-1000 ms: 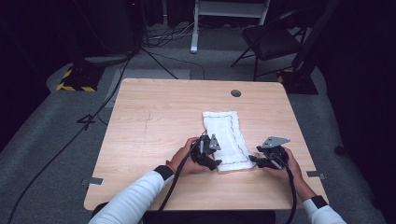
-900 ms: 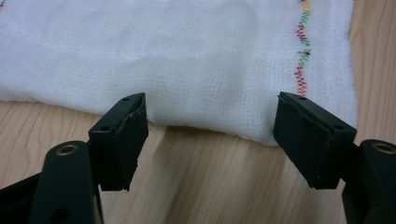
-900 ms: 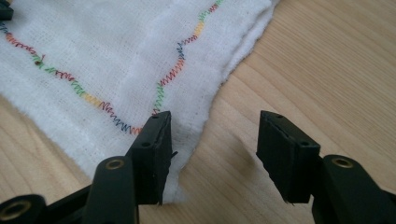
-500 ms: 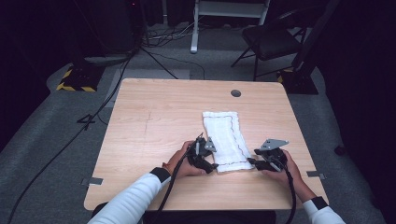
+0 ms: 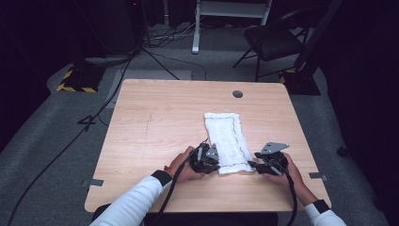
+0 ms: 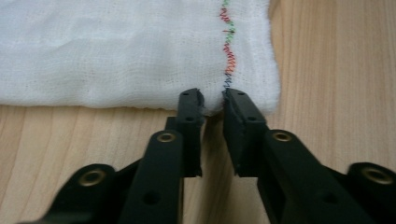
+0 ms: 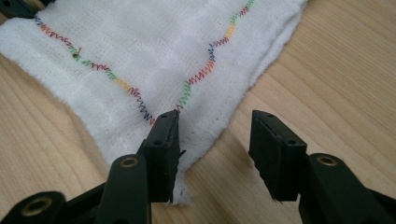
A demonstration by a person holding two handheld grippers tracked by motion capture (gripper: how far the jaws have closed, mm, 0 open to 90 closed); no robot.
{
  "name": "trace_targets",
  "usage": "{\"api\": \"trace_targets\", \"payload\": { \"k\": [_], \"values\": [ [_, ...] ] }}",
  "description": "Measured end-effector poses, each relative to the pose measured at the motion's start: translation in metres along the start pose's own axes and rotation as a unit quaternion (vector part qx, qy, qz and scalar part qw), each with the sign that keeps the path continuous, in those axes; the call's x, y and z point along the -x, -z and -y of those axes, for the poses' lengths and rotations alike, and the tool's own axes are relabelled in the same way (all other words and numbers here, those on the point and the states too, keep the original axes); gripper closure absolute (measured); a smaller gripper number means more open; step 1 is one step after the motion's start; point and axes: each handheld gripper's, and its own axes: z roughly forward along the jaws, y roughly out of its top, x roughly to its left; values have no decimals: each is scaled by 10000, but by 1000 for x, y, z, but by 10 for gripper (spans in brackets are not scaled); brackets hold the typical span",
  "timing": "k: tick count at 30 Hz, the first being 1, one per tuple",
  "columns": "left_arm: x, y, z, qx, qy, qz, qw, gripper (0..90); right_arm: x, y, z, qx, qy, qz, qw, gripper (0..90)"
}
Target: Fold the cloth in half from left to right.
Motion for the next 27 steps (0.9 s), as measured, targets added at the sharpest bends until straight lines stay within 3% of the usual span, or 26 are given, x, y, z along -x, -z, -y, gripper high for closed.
{"api": "trace_targets", "payload": {
  "k": [4,5,7,11,15,17,21,24,27],
  "values": [
    [-1,0,1,16,26,60,10000,872,1,0,0,6,-23,-16,10000,532],
    [-1,0,1,66,53,102,9999,835,1,0,0,12,-39,-21,10000,532],
    [2,-2,1,130,149,37,9998,666,1,0,0,7,-57,-32,10000,532],
    [8,-5,-3,187,239,158,9994,437,1,0,1,13,-61,-41,10000,532],
    [15,-12,-8,88,236,3,9997,306,1,0,1,20,-60,-33,10000,535],
    [16,-13,-11,92,296,-146,9994,346,1,0,0,21,-54,-27,10000,536],
    [12,-11,-10,181,309,-350,9987,614,1,0,0,23,-57,-37,10000,537],
    [9,-10,-7,222,244,-345,9989,743,0,0,0,21,-65,-72,10000,537],
    [8,-8,-6,176,188,-274,9993,790,-1,-1,0,22,-54,-108,9999,537]
  ]
}}
